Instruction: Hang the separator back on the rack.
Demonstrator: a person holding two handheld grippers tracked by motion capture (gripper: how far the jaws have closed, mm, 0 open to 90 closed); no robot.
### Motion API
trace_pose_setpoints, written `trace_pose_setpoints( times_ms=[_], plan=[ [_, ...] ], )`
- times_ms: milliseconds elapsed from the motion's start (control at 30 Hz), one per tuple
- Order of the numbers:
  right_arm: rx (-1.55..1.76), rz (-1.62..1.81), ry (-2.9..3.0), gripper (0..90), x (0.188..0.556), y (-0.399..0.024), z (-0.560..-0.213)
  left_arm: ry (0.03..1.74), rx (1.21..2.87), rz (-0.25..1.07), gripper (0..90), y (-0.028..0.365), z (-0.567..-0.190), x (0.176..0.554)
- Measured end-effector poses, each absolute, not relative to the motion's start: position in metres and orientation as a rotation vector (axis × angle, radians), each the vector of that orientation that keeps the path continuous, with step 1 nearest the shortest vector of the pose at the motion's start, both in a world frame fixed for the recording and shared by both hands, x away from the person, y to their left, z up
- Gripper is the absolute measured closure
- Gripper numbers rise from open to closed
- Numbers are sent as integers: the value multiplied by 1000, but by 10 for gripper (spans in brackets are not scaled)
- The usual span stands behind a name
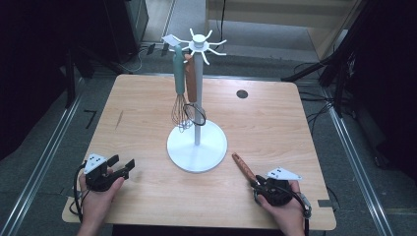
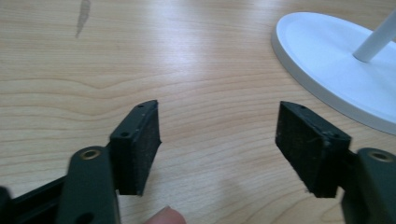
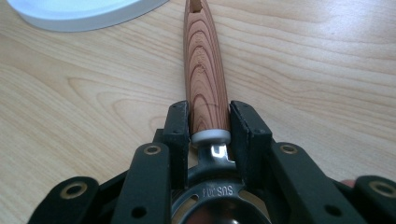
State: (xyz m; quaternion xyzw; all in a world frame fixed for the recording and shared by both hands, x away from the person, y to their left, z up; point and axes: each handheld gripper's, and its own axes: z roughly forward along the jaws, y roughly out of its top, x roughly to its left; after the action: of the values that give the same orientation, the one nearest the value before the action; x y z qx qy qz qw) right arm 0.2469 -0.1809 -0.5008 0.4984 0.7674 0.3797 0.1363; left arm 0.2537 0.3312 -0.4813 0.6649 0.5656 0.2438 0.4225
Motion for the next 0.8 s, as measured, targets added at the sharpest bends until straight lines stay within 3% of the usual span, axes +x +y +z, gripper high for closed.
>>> trace_pose_setpoints(
  times_ms=[100, 533, 800],
  plan=[
    [1447, 1093, 2214, 703, 249, -181, -502, 1444, 1669, 653, 260, 332, -481, 254],
    [1467, 1064, 2178, 699, 253, -180, -502, 1515, 1662, 697, 250, 337, -484, 259],
    [1479, 1071, 2198, 588, 257, -177, -492, 1529, 1660, 695, 252, 337, -484, 259]
  ],
)
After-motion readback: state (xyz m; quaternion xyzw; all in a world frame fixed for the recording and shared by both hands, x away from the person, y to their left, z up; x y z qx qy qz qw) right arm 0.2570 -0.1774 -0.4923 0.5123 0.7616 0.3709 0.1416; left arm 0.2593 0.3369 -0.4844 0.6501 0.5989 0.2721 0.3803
